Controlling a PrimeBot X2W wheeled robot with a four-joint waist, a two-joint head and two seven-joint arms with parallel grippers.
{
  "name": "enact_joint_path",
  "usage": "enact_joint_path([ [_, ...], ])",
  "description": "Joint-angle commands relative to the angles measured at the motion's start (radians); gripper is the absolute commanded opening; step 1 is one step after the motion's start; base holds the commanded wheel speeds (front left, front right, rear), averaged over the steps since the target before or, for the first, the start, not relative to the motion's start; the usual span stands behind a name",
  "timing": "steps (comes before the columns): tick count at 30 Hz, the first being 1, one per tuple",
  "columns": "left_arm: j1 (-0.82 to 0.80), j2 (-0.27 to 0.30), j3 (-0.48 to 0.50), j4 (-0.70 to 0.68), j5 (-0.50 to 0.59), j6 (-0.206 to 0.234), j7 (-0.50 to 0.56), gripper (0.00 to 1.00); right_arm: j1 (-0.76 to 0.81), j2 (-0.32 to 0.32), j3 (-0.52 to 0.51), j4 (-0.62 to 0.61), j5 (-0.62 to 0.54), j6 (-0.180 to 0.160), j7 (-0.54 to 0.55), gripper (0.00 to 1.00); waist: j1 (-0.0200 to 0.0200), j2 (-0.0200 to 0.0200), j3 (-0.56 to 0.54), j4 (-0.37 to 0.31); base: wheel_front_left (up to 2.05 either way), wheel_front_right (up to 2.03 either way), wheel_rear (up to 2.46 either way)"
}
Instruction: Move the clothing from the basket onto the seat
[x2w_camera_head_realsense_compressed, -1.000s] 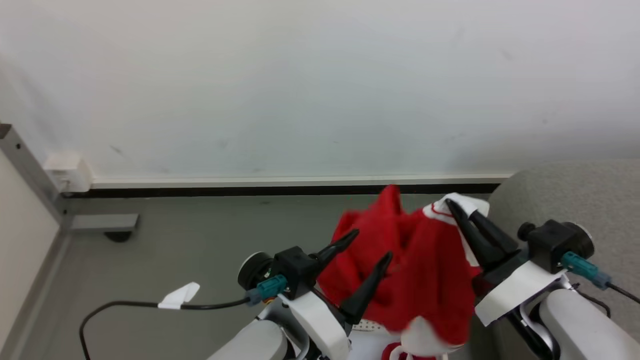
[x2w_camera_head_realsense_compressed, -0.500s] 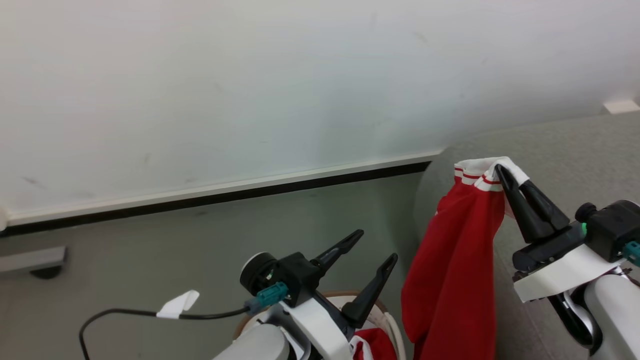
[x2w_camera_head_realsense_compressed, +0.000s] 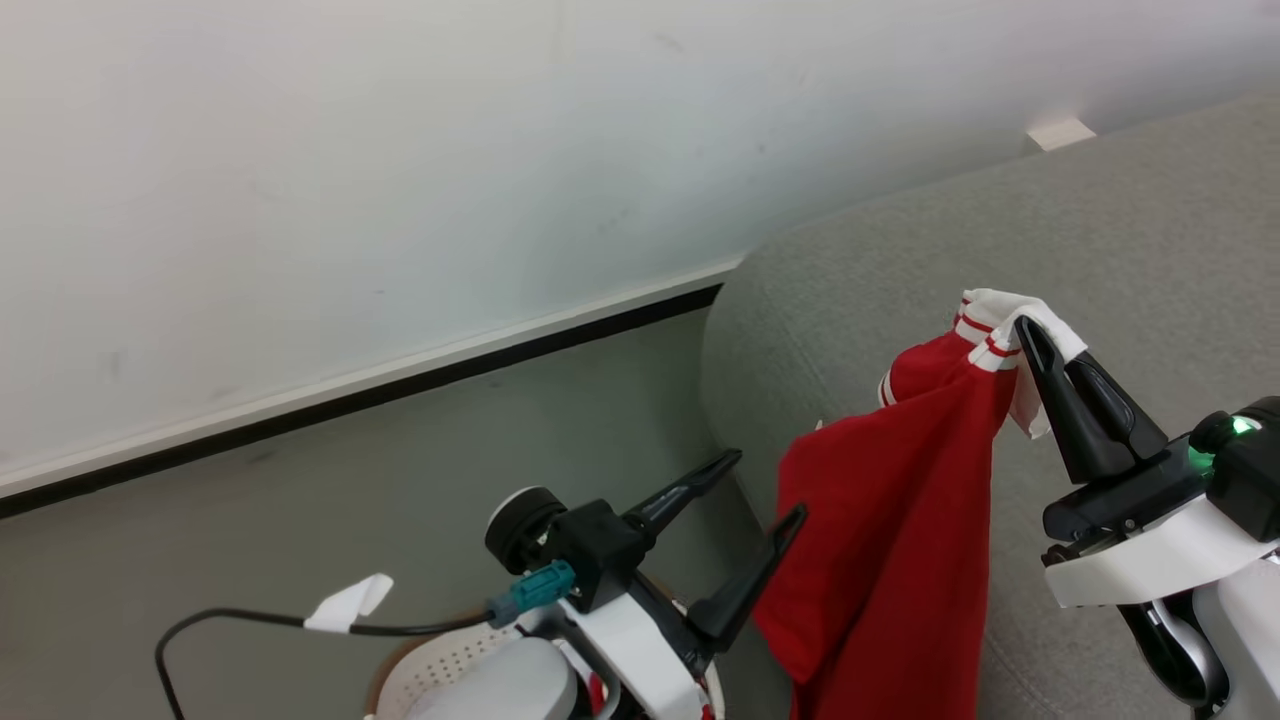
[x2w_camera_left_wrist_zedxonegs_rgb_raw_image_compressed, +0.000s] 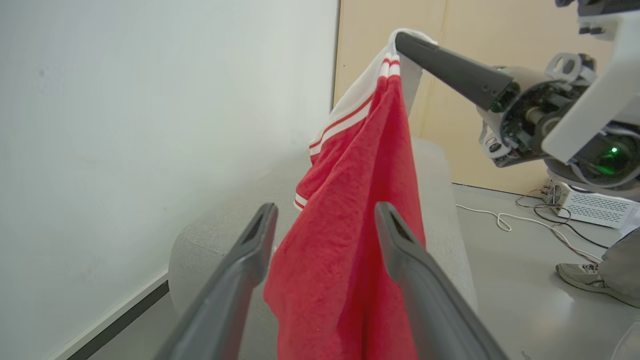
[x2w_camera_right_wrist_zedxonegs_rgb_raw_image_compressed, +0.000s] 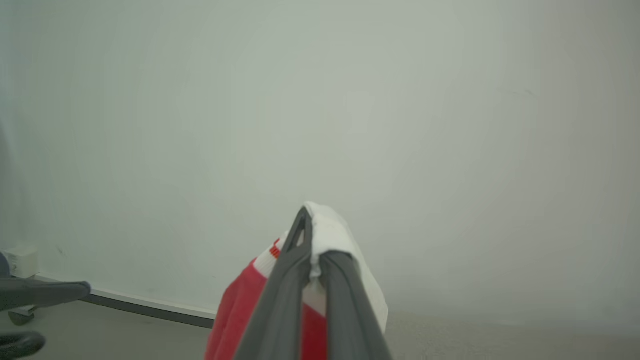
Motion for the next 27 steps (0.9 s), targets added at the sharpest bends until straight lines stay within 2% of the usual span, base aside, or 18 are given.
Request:
enact_joint_path([
  [1,-0.006,0.003,0.006,-0.001,0.014,-0.005,-0.002,1.0,0.0,0.001,0.001,-0.01,0.007,-0.002,-0.003,0.0,0.0,-0.0001,0.018,-0.034,0.0,0.0,0.0],
  [7,-0.018,-0.002,0.01,0.008,0.031,-0.017,-0.002,1.0,-0.066,-0.012,0.033,-0.017,0.028,-0.002,-0.003,0.0,0.0,-0.0001,0.048,-0.053,0.0,0.0,0.0],
  [18,-0.095,0.011,-0.007,0.012,0.055,-0.035,0.0,1.0,-0.371,-0.125,0.055,0.06,0.12,-0.002,-0.003,0.0,0.0,-0.0001,0.185,-0.003,0.0,0.0,0.0],
  [27,-0.175,0.018,-0.017,-0.009,0.071,-0.041,0.005,1.0,-0.726,-0.315,0.022,0.193,0.225,-0.002,0.02,0.0,0.0,-0.0001,0.326,0.069,0.0,0.0,0.0],
])
